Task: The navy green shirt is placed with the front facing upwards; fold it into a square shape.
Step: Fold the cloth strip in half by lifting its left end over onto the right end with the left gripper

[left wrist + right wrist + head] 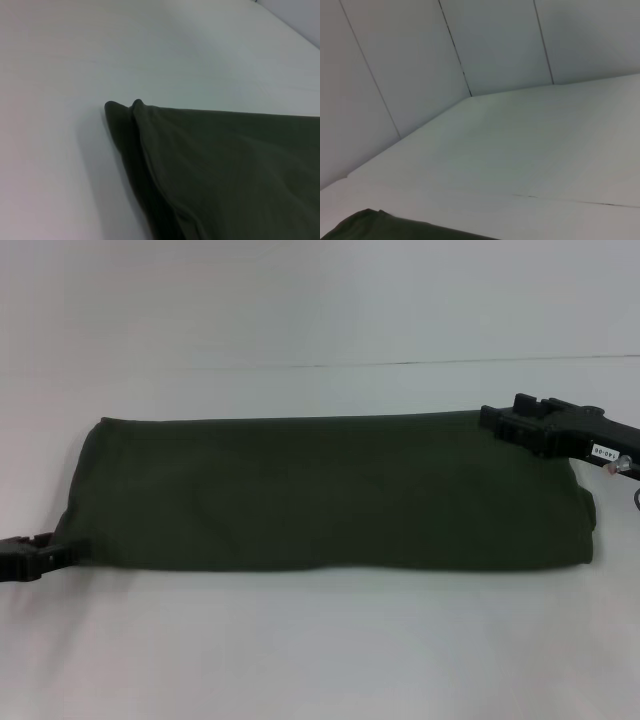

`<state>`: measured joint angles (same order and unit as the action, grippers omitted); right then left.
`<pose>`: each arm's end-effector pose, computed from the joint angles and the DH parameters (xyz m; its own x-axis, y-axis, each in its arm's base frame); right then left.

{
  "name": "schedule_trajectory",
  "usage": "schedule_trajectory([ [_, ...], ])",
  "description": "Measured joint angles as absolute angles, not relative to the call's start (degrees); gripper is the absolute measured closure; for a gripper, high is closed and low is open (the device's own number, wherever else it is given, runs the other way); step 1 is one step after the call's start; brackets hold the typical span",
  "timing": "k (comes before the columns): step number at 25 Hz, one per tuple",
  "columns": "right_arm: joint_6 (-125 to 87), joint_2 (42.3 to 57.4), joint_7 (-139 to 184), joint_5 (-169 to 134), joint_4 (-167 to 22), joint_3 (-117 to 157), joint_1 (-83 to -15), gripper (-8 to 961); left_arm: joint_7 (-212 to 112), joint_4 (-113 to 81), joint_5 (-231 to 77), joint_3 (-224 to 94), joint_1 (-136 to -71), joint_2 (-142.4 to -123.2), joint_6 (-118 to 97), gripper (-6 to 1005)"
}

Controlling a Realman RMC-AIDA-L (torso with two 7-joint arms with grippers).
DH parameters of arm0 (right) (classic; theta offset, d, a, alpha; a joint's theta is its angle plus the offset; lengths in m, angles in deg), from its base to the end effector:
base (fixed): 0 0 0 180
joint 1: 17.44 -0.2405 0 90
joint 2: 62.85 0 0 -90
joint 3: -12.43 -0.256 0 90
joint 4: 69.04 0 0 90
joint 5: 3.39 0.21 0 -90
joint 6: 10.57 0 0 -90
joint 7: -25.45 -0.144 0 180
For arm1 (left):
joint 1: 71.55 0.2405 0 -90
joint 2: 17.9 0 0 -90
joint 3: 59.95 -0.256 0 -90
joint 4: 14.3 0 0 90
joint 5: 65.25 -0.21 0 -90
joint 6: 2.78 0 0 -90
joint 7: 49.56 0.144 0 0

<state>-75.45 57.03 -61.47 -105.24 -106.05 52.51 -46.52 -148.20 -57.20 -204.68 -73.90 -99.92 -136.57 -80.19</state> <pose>0.2899 0.3774 0.0199 0.6063 -0.4125 -0.6799 -0.7600 -0.5522 -0.3427 -0.3642 0.3211 0.0520 0.5050 0.6935 0.5138 0.8622 -0.3784 -0.3367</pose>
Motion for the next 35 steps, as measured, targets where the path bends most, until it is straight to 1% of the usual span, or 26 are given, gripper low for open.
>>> schedule_trajectory([
  [5,-75.47,57.03,-61.47,-105.24,-106.02,52.29,-45.97,245,-148.18,-57.10,-204.75,-75.21,-100.12,-136.51,-80.36,386],
  [16,-75.94,56.95,-61.47,-105.25,-106.08,51.98,-44.51,246,-146.32,-57.10,-204.44,-76.05,-100.37,-136.72,-79.92,776],
  [20,-76.50,56.93,-61.47,-105.25,-106.53,51.97,-43.53,246,-146.19,-57.10,-204.42,-77.73,-100.51,-137.04,-78.82,986],
  [24,-78.23,56.54,-61.12,-105.28,-106.99,51.80,-41.97,245,-145.86,-57.18,-204.42,-78.76,-100.31,-137.16,-80.37,985],
  [35,-81.88,54.88,-59.08,-106.03,-109.71,49.92,-31.34,245,-144.22,-59.11,-202.84,-78.23,-98.69,-137.96,-87.70,977],
])
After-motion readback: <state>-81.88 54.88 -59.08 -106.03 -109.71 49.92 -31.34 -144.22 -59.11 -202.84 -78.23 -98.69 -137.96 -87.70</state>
